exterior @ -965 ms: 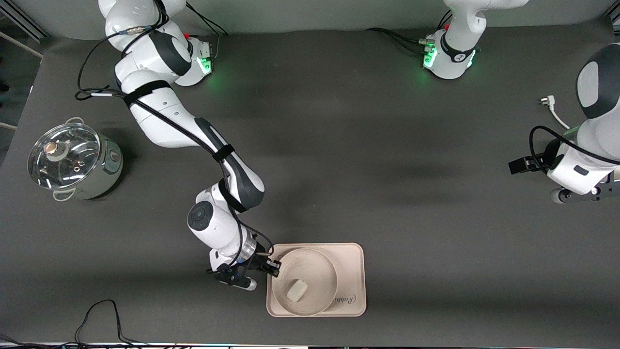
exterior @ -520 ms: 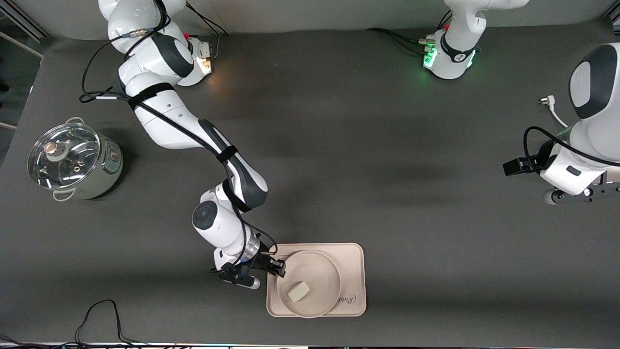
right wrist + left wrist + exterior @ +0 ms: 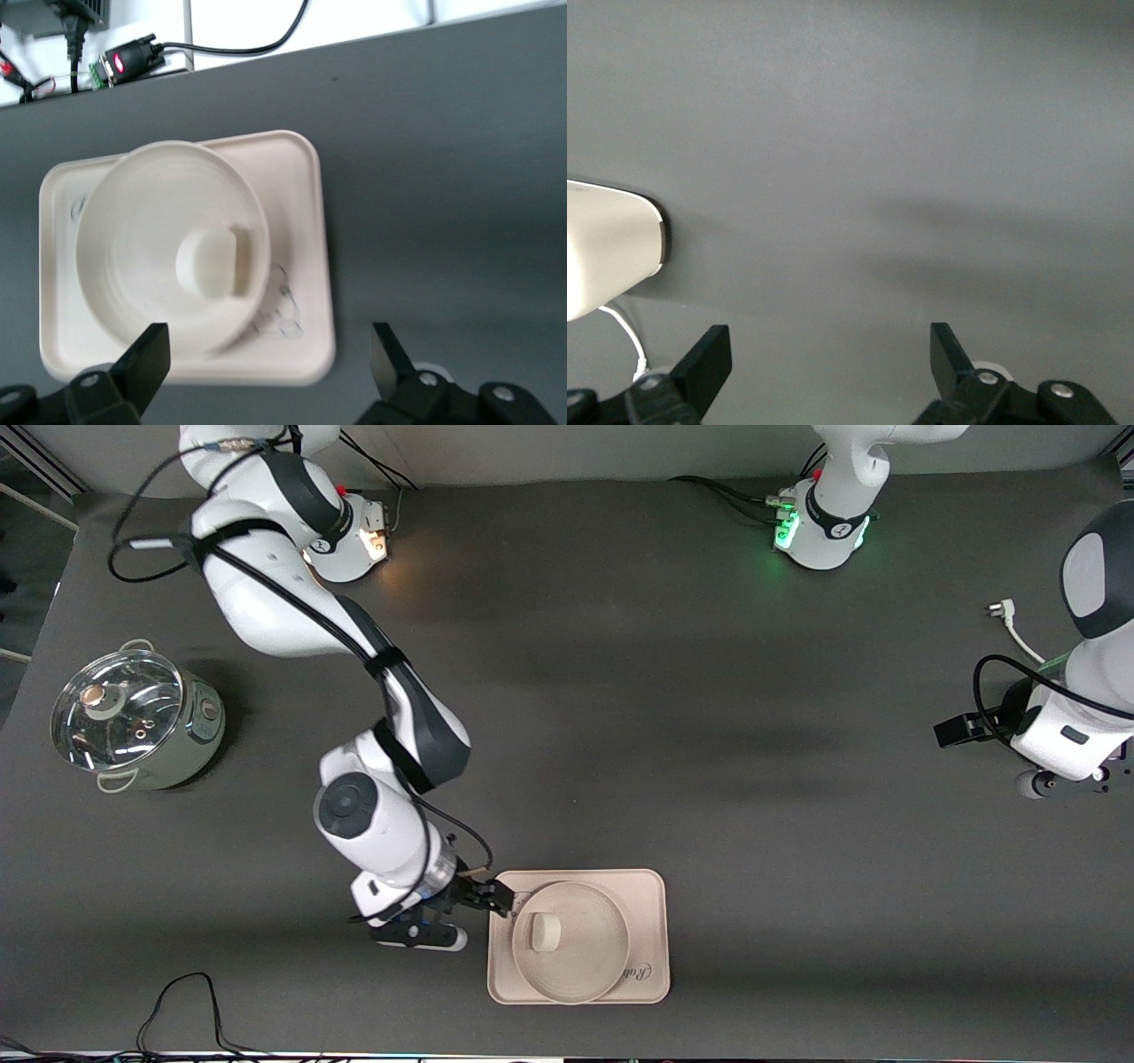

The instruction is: Place bun in plate and plate on tray

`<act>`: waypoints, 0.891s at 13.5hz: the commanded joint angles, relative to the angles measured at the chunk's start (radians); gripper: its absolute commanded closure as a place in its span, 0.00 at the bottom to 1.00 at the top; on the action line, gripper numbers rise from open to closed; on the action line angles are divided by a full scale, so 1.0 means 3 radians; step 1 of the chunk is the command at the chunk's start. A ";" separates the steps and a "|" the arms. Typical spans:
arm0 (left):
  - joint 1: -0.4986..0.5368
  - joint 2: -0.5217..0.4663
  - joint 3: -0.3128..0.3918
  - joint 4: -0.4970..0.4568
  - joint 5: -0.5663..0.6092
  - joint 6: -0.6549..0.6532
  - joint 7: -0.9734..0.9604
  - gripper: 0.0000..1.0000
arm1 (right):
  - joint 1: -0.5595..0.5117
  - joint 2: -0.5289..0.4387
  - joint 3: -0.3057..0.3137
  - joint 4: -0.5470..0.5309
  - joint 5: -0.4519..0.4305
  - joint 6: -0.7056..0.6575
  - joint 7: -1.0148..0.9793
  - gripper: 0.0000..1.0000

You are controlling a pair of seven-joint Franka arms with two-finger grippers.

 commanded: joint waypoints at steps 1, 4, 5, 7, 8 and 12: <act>-0.0050 -0.0009 0.0051 -0.0008 -0.0099 0.0128 0.0053 0.00 | -0.0131 -0.0743 -0.0048 -0.0785 -0.0003 -0.0367 -0.0179 0.00; -0.0050 -0.0039 0.0051 -0.0074 -0.0120 0.0200 0.0053 0.00 | -0.0187 -0.1347 -0.0206 -0.1073 0.0200 -0.0949 -0.0251 0.00; -0.0070 -0.0146 0.0051 -0.0191 -0.0125 0.0225 0.0048 0.00 | -0.0187 -0.1495 -0.0384 -0.1073 0.0404 -0.1185 -0.0413 0.00; -0.0045 -0.0228 0.0051 -0.0320 -0.0156 0.0216 0.0053 0.00 | -0.0187 -0.1807 -0.0783 -0.1114 0.0696 -0.1589 -0.0832 0.00; -0.0045 -0.0223 0.0056 -0.0320 -0.0156 0.0185 0.0043 0.00 | -0.0187 -0.1961 -0.0937 -0.1180 0.0713 -0.1722 -0.0961 0.00; 0.0042 -0.0249 0.0046 -0.0264 -0.0141 0.0154 -0.0044 0.00 | -0.0351 -0.2845 -0.1127 -0.1992 0.0718 -0.1622 -0.1008 0.00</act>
